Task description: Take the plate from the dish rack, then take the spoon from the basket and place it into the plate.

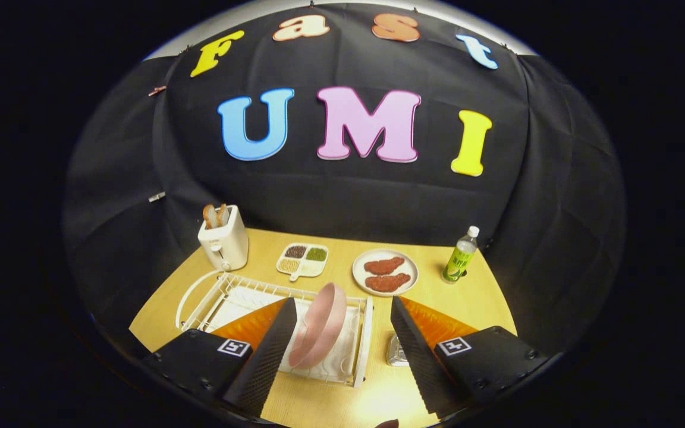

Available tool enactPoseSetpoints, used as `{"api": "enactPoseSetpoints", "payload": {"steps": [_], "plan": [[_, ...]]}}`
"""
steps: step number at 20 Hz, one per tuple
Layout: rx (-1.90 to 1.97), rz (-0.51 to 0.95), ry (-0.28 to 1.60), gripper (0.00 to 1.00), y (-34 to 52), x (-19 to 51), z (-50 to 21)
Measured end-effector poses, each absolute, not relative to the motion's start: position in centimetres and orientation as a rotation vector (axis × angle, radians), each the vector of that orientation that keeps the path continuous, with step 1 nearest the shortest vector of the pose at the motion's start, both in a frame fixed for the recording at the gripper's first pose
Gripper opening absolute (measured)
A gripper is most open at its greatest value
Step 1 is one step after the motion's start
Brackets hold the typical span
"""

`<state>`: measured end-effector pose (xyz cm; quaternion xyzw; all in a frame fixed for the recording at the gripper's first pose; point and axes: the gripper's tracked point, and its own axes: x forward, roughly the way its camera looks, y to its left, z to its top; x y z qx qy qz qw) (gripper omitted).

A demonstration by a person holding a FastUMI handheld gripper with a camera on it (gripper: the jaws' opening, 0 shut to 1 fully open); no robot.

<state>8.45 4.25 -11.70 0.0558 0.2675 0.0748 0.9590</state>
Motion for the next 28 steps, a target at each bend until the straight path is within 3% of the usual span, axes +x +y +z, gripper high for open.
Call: {"api": "enactPoseSetpoints", "payload": {"steps": [5, 11, 13, 18, 21, 28], "plan": [[0.114, 0.207, 0.756, 0.98, 7.0, 10.6, -17.9], [0.170, 0.160, 0.988, 0.96, 8.6, 12.1, -24.5], [0.197, 0.139, 1.028, 0.89, 9.0, 12.4, -25.5], [0.193, -0.014, 1.119, 0.35, 7.7, 12.3, -27.3], [0.167, -0.045, 1.125, 0.31, 7.9, 12.4, -26.7], [-0.041, -0.072, 1.050, 0.30, 6.9, 13.4, -22.9]]}}
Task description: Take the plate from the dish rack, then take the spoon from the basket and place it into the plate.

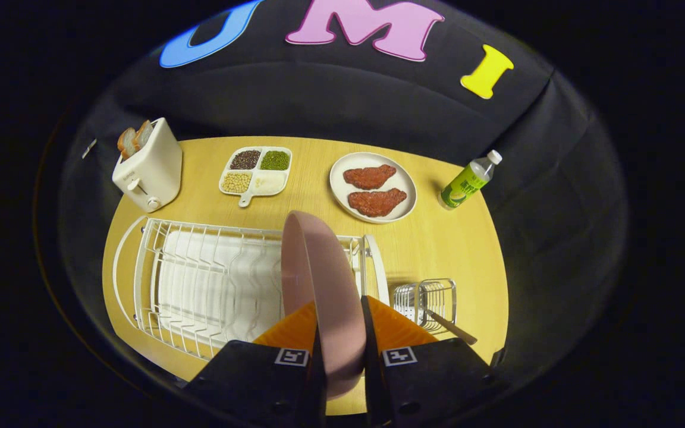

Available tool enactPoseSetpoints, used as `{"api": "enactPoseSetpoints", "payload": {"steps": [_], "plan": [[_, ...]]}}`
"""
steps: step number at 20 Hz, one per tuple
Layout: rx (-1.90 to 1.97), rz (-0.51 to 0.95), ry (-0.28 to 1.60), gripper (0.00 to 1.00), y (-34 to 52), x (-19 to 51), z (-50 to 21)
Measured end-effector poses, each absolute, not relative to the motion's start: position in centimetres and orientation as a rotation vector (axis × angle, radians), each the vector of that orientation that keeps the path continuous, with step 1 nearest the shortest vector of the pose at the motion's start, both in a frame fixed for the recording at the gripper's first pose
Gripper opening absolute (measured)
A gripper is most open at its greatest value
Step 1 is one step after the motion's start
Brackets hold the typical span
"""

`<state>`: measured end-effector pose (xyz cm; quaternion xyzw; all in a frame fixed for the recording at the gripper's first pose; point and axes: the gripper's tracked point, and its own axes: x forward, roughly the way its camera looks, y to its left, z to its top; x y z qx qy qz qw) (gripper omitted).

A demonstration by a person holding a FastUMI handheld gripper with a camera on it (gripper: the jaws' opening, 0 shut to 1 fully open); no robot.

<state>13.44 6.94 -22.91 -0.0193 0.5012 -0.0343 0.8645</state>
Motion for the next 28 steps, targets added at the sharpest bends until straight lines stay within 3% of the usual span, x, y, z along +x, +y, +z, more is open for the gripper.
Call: {"api": "enactPoseSetpoints", "payload": {"steps": [7, 13, 21, 28], "plan": [[0.175, 0.016, 0.987, 0.30, 7.0, 10.2, -20.0], [0.365, 0.150, 0.979, 0.30, 7.8, 2.1, -19.3], [0.510, 0.170, 1.096, 0.30, 9.3, -8.7, -26.8], [0.641, 0.212, 1.175, 0.30, 11.8, -10.8, -32.8]]}}
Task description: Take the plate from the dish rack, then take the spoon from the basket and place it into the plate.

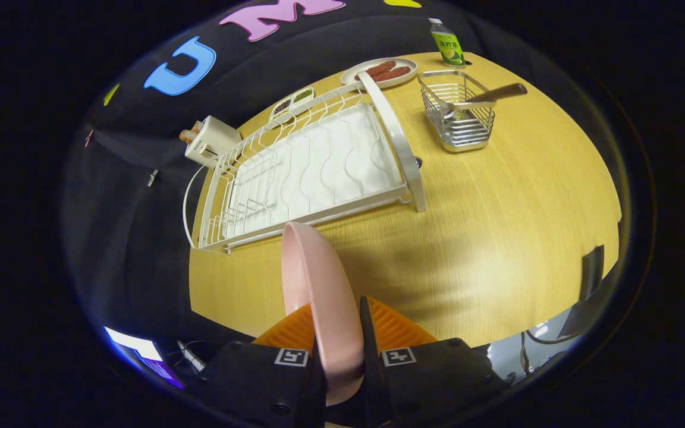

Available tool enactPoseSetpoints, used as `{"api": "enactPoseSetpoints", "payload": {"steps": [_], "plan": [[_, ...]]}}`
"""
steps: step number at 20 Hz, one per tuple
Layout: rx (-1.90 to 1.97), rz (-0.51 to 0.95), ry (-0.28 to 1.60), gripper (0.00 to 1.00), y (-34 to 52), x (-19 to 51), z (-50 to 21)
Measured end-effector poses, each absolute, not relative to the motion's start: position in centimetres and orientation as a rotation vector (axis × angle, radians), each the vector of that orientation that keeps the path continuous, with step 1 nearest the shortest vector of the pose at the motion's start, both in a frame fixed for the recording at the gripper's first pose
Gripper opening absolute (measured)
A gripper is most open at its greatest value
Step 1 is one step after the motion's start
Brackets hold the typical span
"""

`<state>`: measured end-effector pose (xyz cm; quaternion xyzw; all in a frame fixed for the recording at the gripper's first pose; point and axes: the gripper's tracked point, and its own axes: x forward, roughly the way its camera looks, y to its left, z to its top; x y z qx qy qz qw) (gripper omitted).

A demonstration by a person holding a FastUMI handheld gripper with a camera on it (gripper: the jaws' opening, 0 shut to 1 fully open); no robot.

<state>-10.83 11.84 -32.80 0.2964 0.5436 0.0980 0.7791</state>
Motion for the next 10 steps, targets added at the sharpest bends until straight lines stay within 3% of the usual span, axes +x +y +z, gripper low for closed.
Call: {"api": "enactPoseSetpoints", "payload": {"steps": [6, 9, 10], "plan": [[0.718, 0.187, 1.167, 0.31, 11.1, -10.0, -34.8], [0.701, 0.146, 1.155, 0.37, 9.2, -10.1, -35.6], [0.708, 0.144, 1.151, 0.44, 8.9, -10.1, -35.5]]}}
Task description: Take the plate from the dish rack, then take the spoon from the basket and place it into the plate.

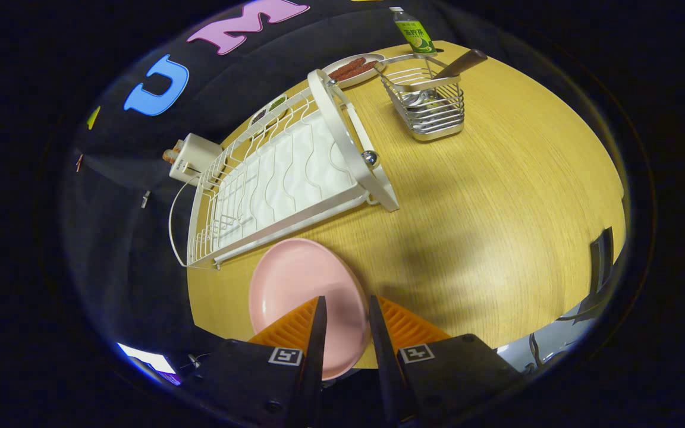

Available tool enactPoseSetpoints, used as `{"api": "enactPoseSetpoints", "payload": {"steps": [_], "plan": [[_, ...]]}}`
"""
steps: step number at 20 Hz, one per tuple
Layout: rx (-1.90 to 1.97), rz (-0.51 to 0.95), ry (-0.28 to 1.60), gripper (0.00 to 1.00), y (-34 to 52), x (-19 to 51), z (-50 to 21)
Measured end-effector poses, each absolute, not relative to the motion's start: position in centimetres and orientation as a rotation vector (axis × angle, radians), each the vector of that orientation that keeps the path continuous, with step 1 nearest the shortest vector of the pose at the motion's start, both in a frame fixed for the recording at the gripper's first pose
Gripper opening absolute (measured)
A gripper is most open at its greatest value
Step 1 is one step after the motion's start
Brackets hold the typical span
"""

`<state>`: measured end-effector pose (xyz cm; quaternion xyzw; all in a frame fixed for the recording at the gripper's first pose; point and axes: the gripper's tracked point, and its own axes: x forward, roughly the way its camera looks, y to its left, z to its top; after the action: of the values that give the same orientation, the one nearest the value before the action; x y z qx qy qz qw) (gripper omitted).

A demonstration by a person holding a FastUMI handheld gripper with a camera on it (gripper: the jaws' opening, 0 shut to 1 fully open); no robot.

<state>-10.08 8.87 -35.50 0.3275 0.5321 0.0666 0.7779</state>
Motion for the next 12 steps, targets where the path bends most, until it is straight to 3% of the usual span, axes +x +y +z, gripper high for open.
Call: {"api": "enactPoseSetpoints", "payload": {"steps": [5, 12], "plan": [[0.628, 0.122, 1.069, 0.44, 5.9, -9.5, -34.5], [0.470, 0.037, 0.726, 0.44, -3.0, -3.9, -27.4]]}}
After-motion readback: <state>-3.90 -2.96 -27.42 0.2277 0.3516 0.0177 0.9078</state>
